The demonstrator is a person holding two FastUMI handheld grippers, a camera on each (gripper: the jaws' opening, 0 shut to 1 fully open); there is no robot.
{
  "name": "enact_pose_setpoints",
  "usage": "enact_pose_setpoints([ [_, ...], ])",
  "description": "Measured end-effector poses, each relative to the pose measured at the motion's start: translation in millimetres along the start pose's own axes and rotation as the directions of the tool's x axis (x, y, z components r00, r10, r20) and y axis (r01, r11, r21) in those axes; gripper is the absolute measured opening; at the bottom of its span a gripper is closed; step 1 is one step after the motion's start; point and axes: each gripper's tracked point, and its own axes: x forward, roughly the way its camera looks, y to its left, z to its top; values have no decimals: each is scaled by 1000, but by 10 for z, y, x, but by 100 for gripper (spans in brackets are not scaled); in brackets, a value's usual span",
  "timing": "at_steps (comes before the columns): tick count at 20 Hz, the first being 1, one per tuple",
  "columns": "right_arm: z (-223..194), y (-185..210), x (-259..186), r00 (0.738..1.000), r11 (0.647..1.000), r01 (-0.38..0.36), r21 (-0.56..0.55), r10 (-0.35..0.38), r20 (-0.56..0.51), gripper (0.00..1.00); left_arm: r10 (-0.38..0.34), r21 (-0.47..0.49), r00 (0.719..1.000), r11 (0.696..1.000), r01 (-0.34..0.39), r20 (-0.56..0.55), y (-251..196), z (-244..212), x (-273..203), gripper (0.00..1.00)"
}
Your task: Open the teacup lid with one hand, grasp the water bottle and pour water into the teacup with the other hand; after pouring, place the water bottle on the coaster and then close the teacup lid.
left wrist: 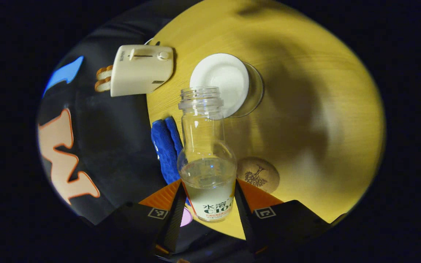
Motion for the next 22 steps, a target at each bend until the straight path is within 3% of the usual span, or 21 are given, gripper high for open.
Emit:
enact_pose_setpoints([
  [3,24,132,24,1000,1000,-16,-20,16,-10,28,18,-175,998,985,-6,68,-81,-48,14,70],
  [5,82,276,12,1000,999,-24,-38,24,-16,28,48,-319,990,948,-4,129,-102,-59,24,70],
  [9,178,398,50,999,997,-33,-70,32,-19,25,134,-598,970,801,14,203,-118,-64,67,70],
  [10,200,434,54,999,996,-35,-80,33,-21,25,165,-650,964,760,12,210,-89,-58,85,67],
  [12,228,513,74,999,994,-41,-96,39,-27,28,222,-729,946,684,21,236,-51,-68,73,70],
  [18,192,861,90,996,987,-79,-143,71,-57,25,354,-875,880,467,127,317,26,-7,-39,70],
  [22,174,1056,80,993,978,-103,-181,92,-71,25,402,-924,860,338,180,315,20,-49,-36,71],
])
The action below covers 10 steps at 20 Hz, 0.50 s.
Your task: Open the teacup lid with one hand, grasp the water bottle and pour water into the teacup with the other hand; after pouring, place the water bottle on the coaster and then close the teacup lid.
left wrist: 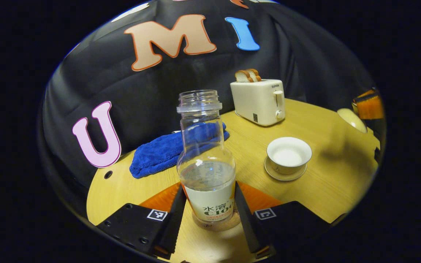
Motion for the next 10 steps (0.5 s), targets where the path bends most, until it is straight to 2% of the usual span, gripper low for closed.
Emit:
enact_pose_setpoints([
  [2,7,80,5,1000,1000,-10,-12,10,-4,26,0,-65,1000,998,1,26,10,13,7,72],
  [7,58,179,25,1000,1000,-21,-17,21,-2,28,43,-93,998,995,-38,47,149,1,-17,74],
  [10,53,207,32,1000,1000,-24,-16,24,-4,27,32,-111,999,993,-27,41,129,-40,-4,74],
])
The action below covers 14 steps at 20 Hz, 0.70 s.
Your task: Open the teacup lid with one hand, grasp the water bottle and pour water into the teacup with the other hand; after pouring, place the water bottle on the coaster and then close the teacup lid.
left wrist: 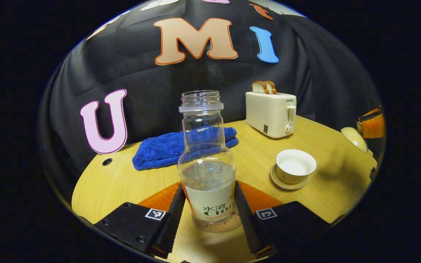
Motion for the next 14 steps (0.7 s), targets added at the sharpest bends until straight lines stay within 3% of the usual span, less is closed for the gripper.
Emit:
enact_pose_setpoints([
  [3,13,36,28,1000,1000,-5,11,5,1,27,11,-27,998,1000,-13,-58,17,-182,-40,76],
  [14,68,155,158,1000,1000,-28,5,28,0,27,-2,-7,998,1000,2,-61,7,-232,-90,77],
])
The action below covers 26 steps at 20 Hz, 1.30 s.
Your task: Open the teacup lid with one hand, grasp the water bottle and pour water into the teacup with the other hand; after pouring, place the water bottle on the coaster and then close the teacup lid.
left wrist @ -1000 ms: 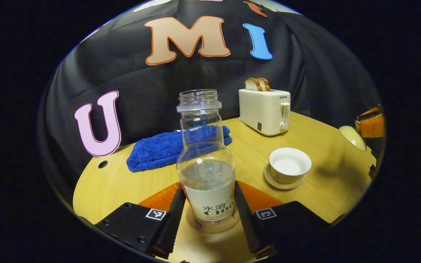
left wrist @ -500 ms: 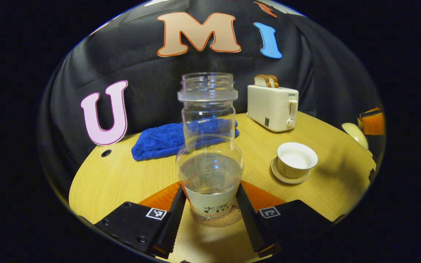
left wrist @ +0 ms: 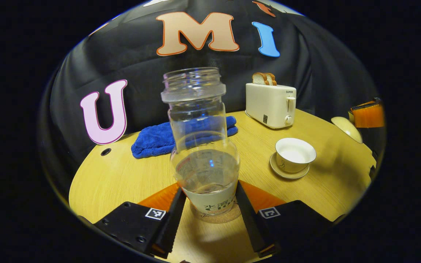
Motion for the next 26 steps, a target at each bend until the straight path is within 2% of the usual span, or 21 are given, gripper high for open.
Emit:
enact_pose_setpoints([
  [2,4,2,37,1000,1000,0,-2,0,0,25,-7,2,1000,1000,7,-4,-15,-4,-9,77],
  [4,11,-4,127,1000,1000,-2,-2,2,-2,27,-17,1,1000,1000,17,-9,-38,-14,-55,77],
  [6,38,6,242,1000,1000,-8,9,8,0,25,-9,10,1000,1000,9,9,-14,41,-167,88],
  [7,52,8,315,1000,1000,-11,14,11,-1,26,-1,16,1000,1000,1,17,13,28,-196,100],
  [9,51,17,446,1000,1000,-17,20,18,-6,25,7,15,1000,1000,-7,31,26,57,-352,97],
  [18,-116,78,924,997,999,-40,28,41,-61,28,90,-7,991,996,-89,94,244,249,-951,96],
  [26,-258,132,1101,994,999,-51,13,52,-96,26,144,-6,985,990,-144,95,416,280,-1135,96],
])
